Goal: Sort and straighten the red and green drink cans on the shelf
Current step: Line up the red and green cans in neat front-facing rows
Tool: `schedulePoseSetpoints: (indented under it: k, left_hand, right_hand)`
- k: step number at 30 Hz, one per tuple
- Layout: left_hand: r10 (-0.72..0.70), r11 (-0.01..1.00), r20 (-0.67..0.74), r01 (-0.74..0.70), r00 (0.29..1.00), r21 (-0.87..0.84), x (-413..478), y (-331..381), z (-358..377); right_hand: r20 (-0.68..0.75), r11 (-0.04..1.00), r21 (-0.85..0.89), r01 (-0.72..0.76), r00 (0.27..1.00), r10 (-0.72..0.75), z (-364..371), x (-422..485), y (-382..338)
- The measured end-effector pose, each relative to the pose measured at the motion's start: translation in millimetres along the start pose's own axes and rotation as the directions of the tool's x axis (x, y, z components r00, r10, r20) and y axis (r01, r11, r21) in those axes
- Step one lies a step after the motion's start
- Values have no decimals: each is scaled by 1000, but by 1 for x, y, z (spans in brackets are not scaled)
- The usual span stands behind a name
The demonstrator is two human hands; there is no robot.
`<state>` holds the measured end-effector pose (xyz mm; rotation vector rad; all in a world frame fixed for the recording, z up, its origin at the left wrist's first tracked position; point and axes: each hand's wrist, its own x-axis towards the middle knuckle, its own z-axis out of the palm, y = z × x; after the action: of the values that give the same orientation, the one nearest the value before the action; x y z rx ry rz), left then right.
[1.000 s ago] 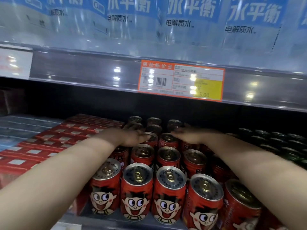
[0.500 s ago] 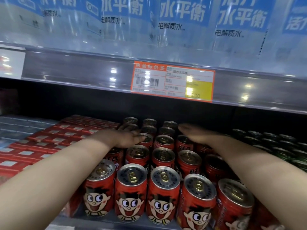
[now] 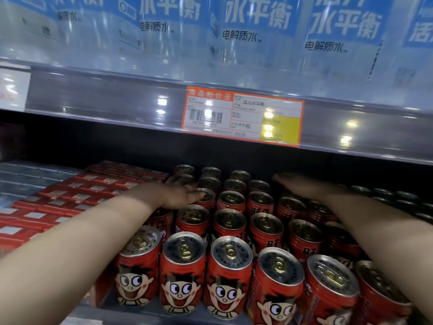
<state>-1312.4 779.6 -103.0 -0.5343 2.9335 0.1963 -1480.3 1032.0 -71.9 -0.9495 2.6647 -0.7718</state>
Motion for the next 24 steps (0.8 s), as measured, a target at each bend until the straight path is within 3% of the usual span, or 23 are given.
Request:
schedulePoseSetpoints:
  k: [5,11,15,17,21,24]
  left_hand:
    - [0,1000,-8,0,1000,11,2,0,1]
    - [-9,1000,-12,9,1000,16,4,-2,2]
    - [-5,1000,-17,5,1000,13,2,-1,1]
    - [-3,1000,-19,3,1000,7,2,0,1]
    - [2,1000,-17,-2,1000,7,-1,3,1]
    - [0,1000,-15,0,1000,7,-4,6,-1]
  right_hand:
    - [15,988,-74,-134,991,136,-6,-5,24]
    - [61,996,-34,-77,995,79,7,-7,16]
    - [-153,991,133,-36,987,56,-14,-10,30]
    - [-177,985,141,-99,976,123,-27,-17,43]
    - [-108,973,7,-231,967,231,-33,-31,63]
    - [-52,970,52,-238,969,241,-29,-35,62]
